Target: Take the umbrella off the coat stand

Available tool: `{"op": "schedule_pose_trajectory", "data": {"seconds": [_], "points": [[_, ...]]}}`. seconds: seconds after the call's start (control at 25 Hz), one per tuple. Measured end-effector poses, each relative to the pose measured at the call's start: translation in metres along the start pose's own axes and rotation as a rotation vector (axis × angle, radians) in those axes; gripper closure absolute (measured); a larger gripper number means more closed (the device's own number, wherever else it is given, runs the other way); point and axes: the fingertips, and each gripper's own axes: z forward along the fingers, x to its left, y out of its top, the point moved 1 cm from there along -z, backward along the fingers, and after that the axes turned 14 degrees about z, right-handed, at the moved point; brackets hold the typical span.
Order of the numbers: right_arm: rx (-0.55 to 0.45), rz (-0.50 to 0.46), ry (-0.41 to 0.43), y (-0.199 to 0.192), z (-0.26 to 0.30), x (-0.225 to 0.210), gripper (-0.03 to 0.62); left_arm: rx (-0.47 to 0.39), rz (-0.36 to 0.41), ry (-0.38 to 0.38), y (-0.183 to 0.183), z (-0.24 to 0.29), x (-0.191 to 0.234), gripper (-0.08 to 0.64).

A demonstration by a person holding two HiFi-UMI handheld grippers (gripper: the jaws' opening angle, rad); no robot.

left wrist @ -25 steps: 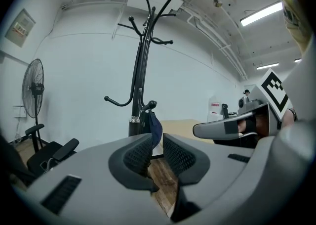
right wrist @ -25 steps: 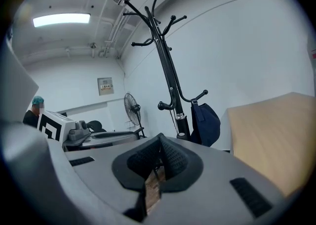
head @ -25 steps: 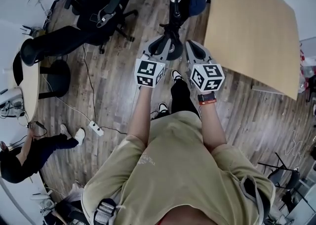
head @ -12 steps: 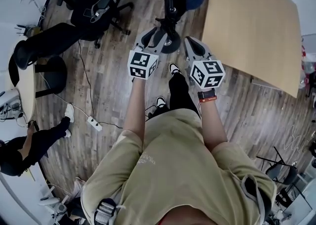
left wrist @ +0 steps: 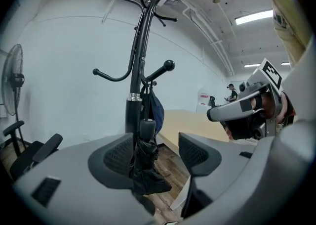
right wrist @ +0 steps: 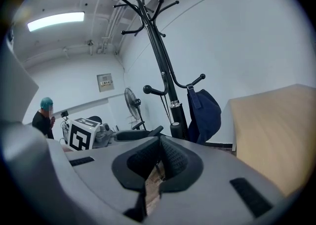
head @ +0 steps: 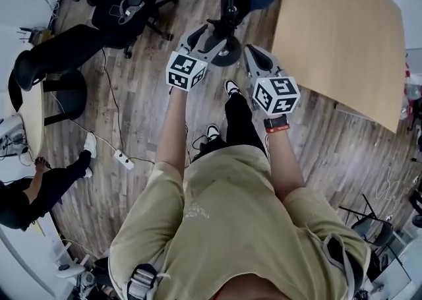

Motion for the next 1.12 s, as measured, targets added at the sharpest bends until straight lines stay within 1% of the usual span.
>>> {"op": "schedule_pose_trajectory", "data": {"seconds": [0.28, 0.44, 0.52, 0.68, 0.84, 0.92, 0.96, 1.0, 1.08, 1.12], "points": [[0.003, -0.013, -0.003, -0.005, 0.013, -0.008, 0.574, 0.006, 0.025, -0.061, -0.029, 0.03, 0.005, 0.265], [0.002, -0.012, -0.004, -0.004, 0.015, -0.013, 0.574, -0.028, 0.046, -0.06, -0.034, 0.048, 0.007, 0.253], [0.004, -0.011, -0.004, -0.006, 0.014, -0.016, 0.574, -0.032, 0.042, -0.065, -0.038, 0.056, 0.007, 0.249], [0.009, -0.003, -0.004, -0.011, 0.015, -0.022, 0.574, -0.01, 0.024, -0.093, -0.051, 0.074, 0.007, 0.249], [0.012, 0.004, -0.004, -0.015, 0.018, -0.024, 0.574, -0.009, -0.018, -0.092, -0.058, 0.084, 0.012, 0.249], [0.017, -0.005, -0.001, -0.016, 0.02, -0.024, 0.574, -0.005, -0.026, -0.09, -0.059, 0.087, 0.012, 0.253], [0.017, -0.003, 0.001, -0.016, 0.021, -0.025, 0.574, -0.001, -0.028, -0.083, -0.059, 0.087, 0.013, 0.313], [0.016, 0.003, 0.002, -0.017, 0.021, -0.025, 0.575, 0.003, -0.03, -0.072, -0.059, 0.087, 0.014, 0.399], [0.015, 0.017, 0.001, -0.019, 0.022, -0.026, 0.575, 0.013, -0.031, -0.056, -0.059, 0.085, 0.017, 0.471], [0.016, 0.022, 0.002, -0.019, 0.022, -0.026, 0.575, 0.019, -0.029, -0.055, -0.058, 0.084, 0.017, 0.488]]}}
